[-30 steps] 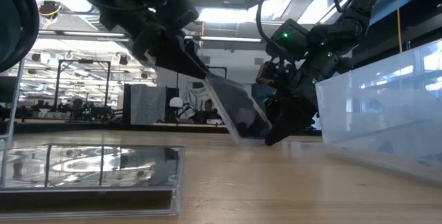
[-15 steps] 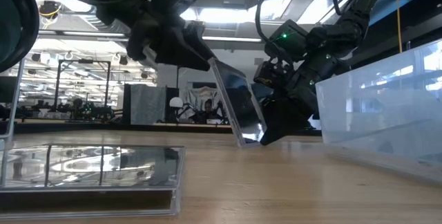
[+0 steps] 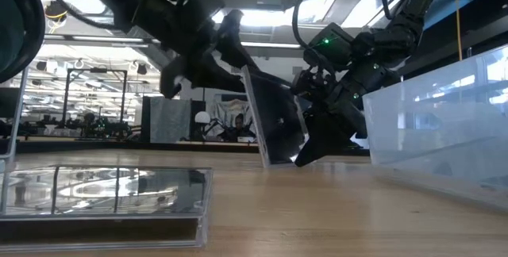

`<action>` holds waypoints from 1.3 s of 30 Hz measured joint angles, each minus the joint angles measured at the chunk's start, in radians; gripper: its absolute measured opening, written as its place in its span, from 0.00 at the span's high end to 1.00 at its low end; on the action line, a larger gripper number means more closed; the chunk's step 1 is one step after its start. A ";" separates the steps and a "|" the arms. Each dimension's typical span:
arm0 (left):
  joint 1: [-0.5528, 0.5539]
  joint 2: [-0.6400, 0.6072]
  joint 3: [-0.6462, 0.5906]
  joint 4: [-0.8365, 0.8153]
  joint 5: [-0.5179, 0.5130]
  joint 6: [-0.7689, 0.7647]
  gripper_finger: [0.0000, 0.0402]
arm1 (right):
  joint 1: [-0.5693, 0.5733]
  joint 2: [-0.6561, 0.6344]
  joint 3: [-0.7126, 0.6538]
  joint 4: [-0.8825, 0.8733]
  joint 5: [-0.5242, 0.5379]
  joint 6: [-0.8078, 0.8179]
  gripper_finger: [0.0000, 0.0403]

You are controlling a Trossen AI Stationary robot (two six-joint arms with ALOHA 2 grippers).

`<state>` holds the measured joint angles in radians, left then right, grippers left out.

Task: Pick & place jewel cases by type
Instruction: Put the top black CD case into the left transparent bin

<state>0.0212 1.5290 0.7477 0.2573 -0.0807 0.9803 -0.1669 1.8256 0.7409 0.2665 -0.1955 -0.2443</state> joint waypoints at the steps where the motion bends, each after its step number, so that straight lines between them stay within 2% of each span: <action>1: 0.000 0.010 0.001 0.013 -0.001 0.034 0.51 | 0.000 0.000 0.000 0.000 0.000 0.000 0.20; 5: -0.011 0.028 0.000 0.067 -0.026 0.119 0.51 | 0.000 0.000 0.000 -0.001 0.001 -0.002 0.20; 11: -0.021 0.024 -0.001 0.144 -0.068 0.146 0.51 | 0.000 0.000 0.001 -0.001 0.003 -0.004 0.20; 19: -0.021 0.029 -0.002 0.122 -0.032 0.271 0.51 | 0.000 -0.001 0.002 -0.001 0.002 -0.025 0.20; 31: -0.027 0.029 -0.002 0.053 -0.037 0.489 0.52 | 0.000 -0.002 0.002 -0.002 0.002 -0.025 0.20; 39: -0.027 0.029 -0.002 0.054 -0.038 0.554 0.65 | 0.000 -0.002 0.002 -0.002 0.002 -0.022 0.20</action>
<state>-0.0059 1.5577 0.7456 0.3115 -0.1188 1.5342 -0.1669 1.8233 0.7425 0.2648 -0.1939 -0.2661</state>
